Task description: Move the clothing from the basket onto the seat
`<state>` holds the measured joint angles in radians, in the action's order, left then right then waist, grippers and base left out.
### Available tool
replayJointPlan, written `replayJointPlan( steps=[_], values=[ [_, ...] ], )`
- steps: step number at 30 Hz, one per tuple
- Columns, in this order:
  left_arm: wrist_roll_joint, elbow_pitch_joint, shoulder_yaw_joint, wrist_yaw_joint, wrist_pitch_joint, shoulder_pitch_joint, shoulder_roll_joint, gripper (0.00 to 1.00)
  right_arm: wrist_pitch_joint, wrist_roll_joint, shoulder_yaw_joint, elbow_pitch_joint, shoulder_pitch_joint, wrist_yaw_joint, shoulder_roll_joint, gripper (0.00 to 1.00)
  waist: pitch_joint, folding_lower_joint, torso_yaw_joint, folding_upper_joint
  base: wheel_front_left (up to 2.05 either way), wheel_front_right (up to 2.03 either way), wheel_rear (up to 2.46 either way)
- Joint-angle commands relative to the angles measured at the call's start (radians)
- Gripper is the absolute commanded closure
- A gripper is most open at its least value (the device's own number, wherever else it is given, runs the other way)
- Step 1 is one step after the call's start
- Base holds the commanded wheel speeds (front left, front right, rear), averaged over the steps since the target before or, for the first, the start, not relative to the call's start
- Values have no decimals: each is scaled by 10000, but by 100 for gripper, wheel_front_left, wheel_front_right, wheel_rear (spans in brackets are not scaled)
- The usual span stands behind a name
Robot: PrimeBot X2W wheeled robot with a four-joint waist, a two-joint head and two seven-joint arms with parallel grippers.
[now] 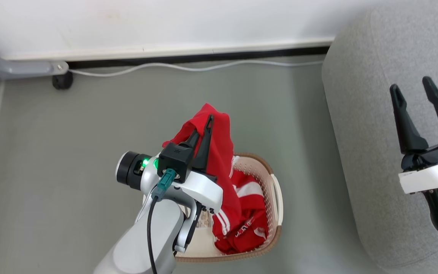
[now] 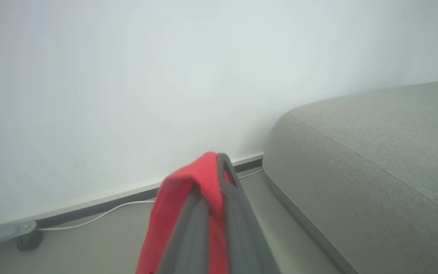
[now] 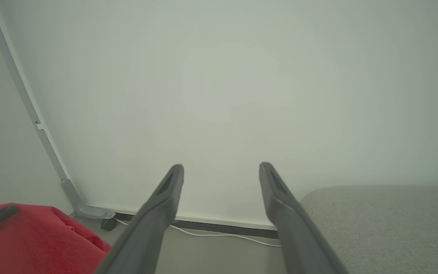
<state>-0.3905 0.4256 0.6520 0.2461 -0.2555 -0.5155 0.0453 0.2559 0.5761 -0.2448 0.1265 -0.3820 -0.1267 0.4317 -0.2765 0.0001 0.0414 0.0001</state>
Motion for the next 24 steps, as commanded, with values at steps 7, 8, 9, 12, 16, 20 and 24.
replayJointPlan(
  steps=[7,8,9,12,16,20,24],
  values=[
    [1067,-618,-750,-632,-63,-691,54,100,59,-296,-153,246,376,-40,-194,0,919,-1,-216,-1,0,0,0],
    [1168,-647,-794,-713,-63,-782,80,100,59,-327,-164,285,415,-40,-238,0,977,-1,-225,-1,0,0,0],
    [1221,-649,-847,-794,-63,-856,101,100,59,-358,-178,330,449,-40,-284,0,1046,-1,-234,-1,0,0,0],
    [1372,-632,-890,-1086,-63,-1112,223,100,59,-435,-232,453,559,-40,-411,0,1237,-1,-270,-1,0,0,0],
    [1365,-437,-885,-1476,-63,-1483,406,100,59,-518,-306,580,653,-40,-512,0,1408,-1,-308,-1,0,0,0],
    [1329,-321,-824,-1746,35,-1750,535,100,59,-558,-334,654,714,-40,-574,0,1503,-1,-331,-1,0,0,0],
    [1243,-309,-792,-1959,242,-1996,649,100,59,-572,-370,724,745,-40,-621,0,1571,-1,-338,-1,0,0,0]
  ],
)
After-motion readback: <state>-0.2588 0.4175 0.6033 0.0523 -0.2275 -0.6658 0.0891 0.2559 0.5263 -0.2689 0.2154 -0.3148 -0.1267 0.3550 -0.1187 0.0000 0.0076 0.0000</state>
